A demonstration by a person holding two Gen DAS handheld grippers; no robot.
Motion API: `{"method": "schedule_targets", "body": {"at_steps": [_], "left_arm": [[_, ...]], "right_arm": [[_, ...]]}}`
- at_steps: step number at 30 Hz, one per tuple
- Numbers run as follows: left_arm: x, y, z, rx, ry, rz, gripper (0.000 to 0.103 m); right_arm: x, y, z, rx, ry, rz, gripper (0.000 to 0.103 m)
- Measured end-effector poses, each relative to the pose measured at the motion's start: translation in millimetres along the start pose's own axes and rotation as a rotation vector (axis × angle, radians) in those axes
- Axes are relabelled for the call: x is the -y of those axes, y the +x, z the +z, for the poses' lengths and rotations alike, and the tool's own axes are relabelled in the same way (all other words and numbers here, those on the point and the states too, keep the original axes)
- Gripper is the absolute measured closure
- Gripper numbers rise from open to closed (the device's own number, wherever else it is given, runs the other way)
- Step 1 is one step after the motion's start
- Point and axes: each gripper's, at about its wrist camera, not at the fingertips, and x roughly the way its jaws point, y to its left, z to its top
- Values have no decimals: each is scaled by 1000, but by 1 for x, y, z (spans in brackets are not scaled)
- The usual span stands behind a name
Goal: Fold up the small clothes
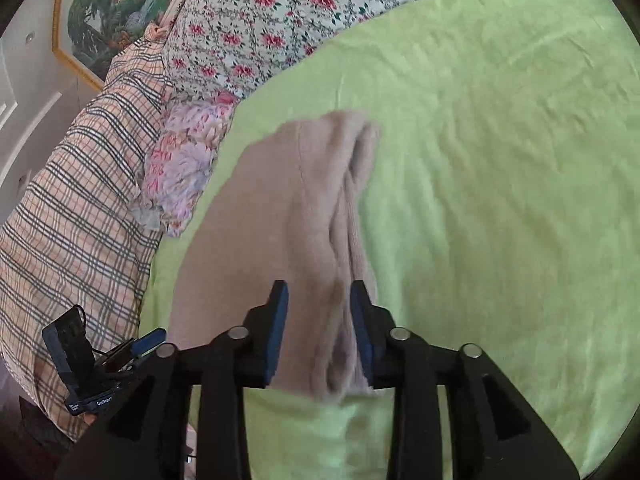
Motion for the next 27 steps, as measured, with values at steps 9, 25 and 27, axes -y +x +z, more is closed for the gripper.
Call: {"method": "schedule_targets", "body": {"at_steps": [9,25,27], "left_arm": [[8,29,2,8,12,57,60],[25,41,-10,-27,-49,225,95],[18,43,-11,-42,-84,201,95]], "right_arm": [[-21,17,-16,-48,-68,35,82],[-2,18,-22,-61,-164,-176,98],[-4,19,-22,-71,-191,-194,98]]}}
